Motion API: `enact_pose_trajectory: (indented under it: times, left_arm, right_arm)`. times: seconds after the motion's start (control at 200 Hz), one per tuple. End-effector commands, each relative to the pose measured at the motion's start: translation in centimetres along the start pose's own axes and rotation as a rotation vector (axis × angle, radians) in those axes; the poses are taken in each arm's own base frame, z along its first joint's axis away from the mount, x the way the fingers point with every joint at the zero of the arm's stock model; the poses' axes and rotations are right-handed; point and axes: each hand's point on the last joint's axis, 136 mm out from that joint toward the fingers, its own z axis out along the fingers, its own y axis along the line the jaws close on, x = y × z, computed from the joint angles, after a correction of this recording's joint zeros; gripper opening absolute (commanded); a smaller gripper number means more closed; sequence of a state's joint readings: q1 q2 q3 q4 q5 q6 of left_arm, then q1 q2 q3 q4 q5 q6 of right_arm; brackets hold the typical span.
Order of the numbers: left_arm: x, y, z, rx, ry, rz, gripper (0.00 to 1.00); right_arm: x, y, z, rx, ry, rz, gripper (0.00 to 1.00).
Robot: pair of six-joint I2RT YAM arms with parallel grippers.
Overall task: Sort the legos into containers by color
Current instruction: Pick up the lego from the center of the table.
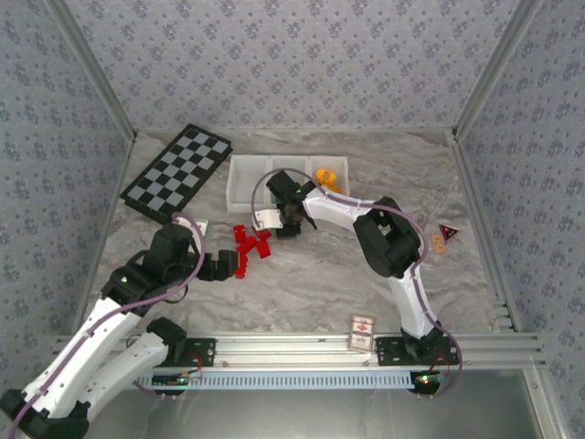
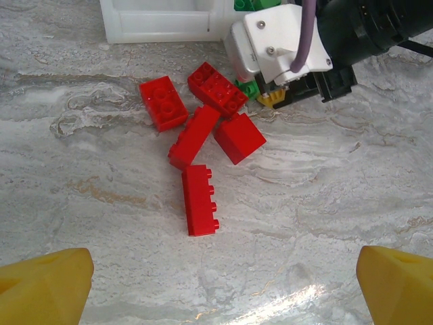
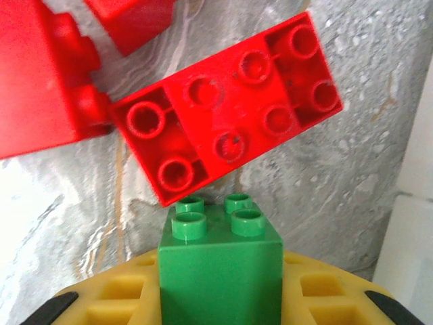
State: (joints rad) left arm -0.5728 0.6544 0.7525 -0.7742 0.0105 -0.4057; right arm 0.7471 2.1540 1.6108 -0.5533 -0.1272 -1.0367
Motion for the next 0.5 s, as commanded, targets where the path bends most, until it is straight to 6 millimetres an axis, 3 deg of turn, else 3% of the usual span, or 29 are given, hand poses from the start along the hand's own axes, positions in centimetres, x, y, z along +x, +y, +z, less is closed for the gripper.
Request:
enact_pose_trajectory:
  times: [0.0, 0.205, 0.495]
  left_arm:
    - [-0.1, -0.3, -0.2, 0.012, -0.014, 0.003, 1.0]
    - [-0.1, -0.3, -0.2, 0.014, -0.014, 0.004, 1.0]
    - [-0.1, -0.3, -0.2, 0.015, -0.014, 0.004, 1.0]
  right_arm:
    - [-0.7, 0.7, -1.9, -0.007, -0.033, 0.007, 0.2]
    - [-2.1, -1.1, -4.7, 0.049, -0.155, 0.087, 0.2]
    - [-2.6, -7.3, -8.5, 0.186, -0.283, 0.324, 0.21]
